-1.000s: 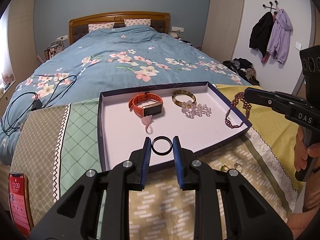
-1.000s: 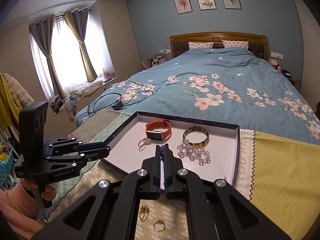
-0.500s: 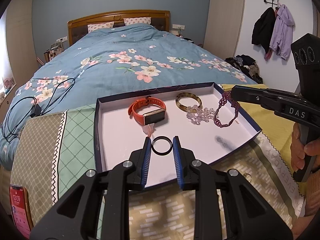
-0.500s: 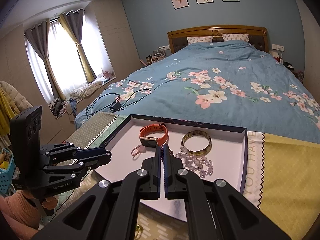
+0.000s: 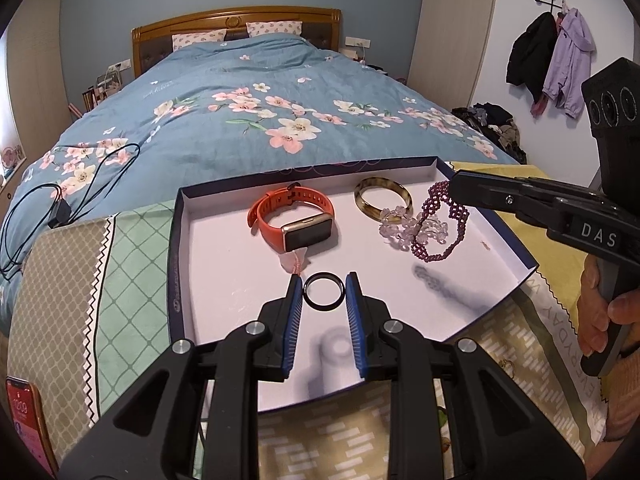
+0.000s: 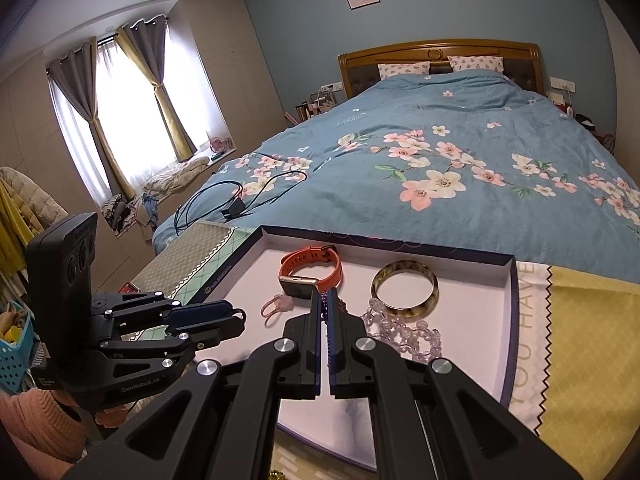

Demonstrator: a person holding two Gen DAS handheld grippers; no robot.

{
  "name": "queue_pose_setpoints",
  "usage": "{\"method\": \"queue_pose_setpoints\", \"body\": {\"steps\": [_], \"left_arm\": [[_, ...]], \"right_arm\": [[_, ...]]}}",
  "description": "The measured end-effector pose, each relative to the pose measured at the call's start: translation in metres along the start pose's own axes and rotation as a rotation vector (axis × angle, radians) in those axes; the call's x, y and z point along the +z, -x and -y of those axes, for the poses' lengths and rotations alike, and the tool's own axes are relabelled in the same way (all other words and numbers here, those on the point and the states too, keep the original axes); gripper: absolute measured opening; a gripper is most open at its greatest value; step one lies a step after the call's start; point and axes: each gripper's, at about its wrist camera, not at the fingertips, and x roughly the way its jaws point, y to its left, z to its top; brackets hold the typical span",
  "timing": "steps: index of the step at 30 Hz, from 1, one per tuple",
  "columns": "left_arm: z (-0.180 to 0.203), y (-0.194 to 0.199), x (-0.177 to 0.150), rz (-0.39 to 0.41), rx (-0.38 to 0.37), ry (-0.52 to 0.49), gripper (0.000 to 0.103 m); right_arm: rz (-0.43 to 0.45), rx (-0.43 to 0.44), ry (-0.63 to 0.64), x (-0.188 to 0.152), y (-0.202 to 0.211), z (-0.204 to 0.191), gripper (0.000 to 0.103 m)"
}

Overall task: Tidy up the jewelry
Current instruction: 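Drop black ring into box with left tool while right tool releases bracelet there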

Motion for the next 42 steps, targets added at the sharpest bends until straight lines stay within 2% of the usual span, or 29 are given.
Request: {"method": "queue_pose_setpoints", "body": {"steps": [12,27,36,42], "left_arm": [[-0.005,-0.025,0.006,-0.046,-0.002,0.017,0.022],[-0.011,-0.054,0.006,-0.100,0.001,0.042,0.022],[-0.008,-0.056,0.007,-0.093,0.014,0.040,0.023],[-0.010,-0.051,0.007,-0.079,0.017,0.048,0.024]], "right_arm": [[-0.023,0.022,-0.031,0.000,-0.014,0.009,0.001],[-0.053,-0.059,-0.076,-0.006,-0.025,0.033,0.001],[-0.083,-0.095,-0.107,-0.010,-0.032,0.045,0.002],[-0.093,-0.120,-0.132,-0.012,-0.034,0.051,0.007]]}}
